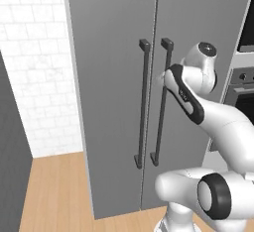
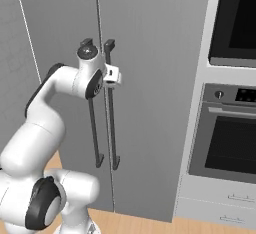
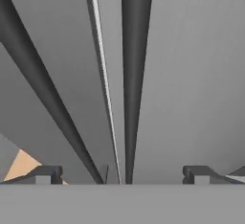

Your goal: Take the strawberry from the fridge and place it on top of the pancake, located on the dining counter.

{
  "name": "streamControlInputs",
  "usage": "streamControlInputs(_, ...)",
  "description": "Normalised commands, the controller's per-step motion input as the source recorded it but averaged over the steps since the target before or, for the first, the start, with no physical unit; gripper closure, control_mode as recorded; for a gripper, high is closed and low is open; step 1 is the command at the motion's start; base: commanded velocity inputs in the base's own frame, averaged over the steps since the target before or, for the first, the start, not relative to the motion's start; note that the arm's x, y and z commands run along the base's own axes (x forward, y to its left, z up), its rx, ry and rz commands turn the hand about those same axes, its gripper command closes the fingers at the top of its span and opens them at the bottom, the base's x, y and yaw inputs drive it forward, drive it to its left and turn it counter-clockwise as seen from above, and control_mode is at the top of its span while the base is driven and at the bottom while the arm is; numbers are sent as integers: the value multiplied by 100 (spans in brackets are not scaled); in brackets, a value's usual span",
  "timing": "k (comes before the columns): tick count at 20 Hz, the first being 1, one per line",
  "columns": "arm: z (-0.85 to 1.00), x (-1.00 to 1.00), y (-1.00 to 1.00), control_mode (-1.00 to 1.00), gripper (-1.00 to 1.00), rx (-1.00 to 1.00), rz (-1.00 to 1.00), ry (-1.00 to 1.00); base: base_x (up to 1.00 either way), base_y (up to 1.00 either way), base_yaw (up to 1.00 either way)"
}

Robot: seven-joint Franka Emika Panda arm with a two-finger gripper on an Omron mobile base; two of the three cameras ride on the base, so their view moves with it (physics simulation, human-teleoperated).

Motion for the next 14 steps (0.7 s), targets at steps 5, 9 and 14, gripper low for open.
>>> streamControlInputs(5, -9, 71, -5, -100, -100, 0, 0, -6, 0, 0, 0)
streamControlInputs(9, -1, 63, 0, -100, -100, 0, 0, 0, 0, 0, 0)
streamControlInputs(14, -15, 42, 0, -100, -100, 0, 0, -13, 0, 0, 0)
